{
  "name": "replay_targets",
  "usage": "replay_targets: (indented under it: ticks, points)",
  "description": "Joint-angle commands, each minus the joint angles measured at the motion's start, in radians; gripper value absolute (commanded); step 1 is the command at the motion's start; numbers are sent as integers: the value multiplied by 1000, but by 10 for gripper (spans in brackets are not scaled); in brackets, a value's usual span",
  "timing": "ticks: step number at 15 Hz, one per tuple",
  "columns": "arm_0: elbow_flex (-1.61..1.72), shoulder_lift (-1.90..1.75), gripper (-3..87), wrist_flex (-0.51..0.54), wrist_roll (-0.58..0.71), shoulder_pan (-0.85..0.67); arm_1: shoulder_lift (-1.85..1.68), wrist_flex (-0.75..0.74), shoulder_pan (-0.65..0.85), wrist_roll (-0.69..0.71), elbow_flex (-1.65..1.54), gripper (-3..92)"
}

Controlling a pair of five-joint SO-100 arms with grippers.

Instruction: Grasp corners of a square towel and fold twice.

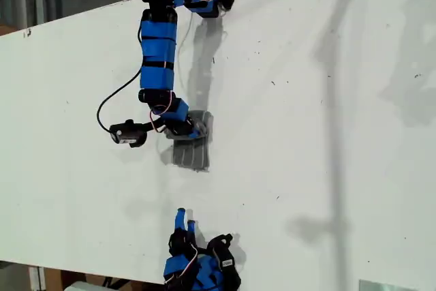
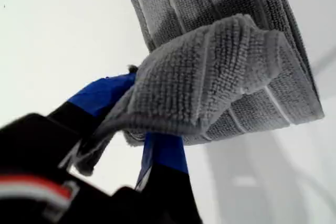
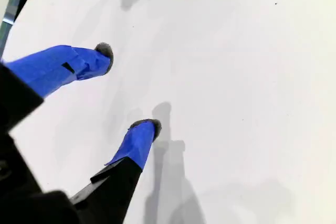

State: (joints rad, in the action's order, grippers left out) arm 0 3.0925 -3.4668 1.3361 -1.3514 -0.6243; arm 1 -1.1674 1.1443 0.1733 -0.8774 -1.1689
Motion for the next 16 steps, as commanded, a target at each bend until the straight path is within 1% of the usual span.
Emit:
replay_targets:
  ticks: [1,2,3,6,8,9,10,11,12,13,15,16]
  points:
    - [5,-5,247,-11,-15,12,-23,-54,21,40,74,213]
    - [5,-5,247,-11,-15,12,-23,-66,28,66,98,252]
    - [5,-5,247,-11,-15,12,-26,-84,32,86,117,268]
    - [5,-5,248,-11,-14,14,-40,-152,46,118,123,271]
    - [5,-5,248,-11,-12,14,-63,-156,51,118,106,270]
    - [3,-5,248,-11,-12,14,-89,-129,55,100,84,268]
    - [3,-5,248,-11,-11,14,-130,-75,66,63,43,270]
    - [3,-5,248,-11,-11,15,-186,11,78,9,-12,286]
    - [3,-5,248,-11,-11,15,-295,61,81,-46,-130,310]
    - [3,-5,248,-11,-12,15,-460,43,69,-101,-318,319]
    - [3,-5,248,-9,-8,20,-818,-3,0,-255,-699,323]
    - [3,-5,252,-6,5,29,-971,-74,-67,-344,-911,326]
